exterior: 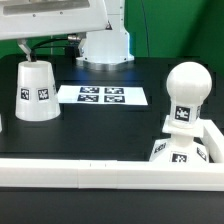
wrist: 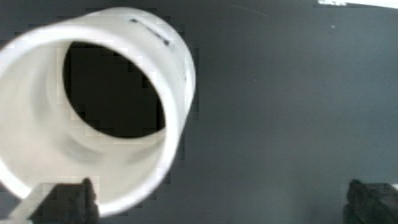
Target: Assemble lamp
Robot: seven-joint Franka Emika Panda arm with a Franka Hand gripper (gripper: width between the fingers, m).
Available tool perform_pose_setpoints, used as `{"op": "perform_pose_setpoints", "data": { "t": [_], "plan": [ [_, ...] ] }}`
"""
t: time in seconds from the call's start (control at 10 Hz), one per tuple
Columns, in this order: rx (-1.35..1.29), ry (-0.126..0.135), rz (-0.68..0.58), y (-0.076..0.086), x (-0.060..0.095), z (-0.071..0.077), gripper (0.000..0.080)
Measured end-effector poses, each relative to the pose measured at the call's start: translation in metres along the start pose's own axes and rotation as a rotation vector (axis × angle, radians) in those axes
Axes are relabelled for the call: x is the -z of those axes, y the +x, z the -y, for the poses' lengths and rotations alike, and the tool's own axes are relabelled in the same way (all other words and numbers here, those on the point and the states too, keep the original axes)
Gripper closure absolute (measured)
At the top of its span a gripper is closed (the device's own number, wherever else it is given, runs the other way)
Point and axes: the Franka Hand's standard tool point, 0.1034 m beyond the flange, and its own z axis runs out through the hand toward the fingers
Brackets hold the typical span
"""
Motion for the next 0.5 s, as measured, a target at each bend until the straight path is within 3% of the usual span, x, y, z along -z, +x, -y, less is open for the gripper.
{"op": "perform_pose_setpoints", "data": {
  "t": [0.2, 0.5],
  "plan": [
    [-0.012, -0.002, 0.01, -0.016, -0.013, -0.002, 0.0101],
    [-0.012, -0.01, 0.016, -0.019, -0.026, -0.004, 0.0101]
  ]
}}
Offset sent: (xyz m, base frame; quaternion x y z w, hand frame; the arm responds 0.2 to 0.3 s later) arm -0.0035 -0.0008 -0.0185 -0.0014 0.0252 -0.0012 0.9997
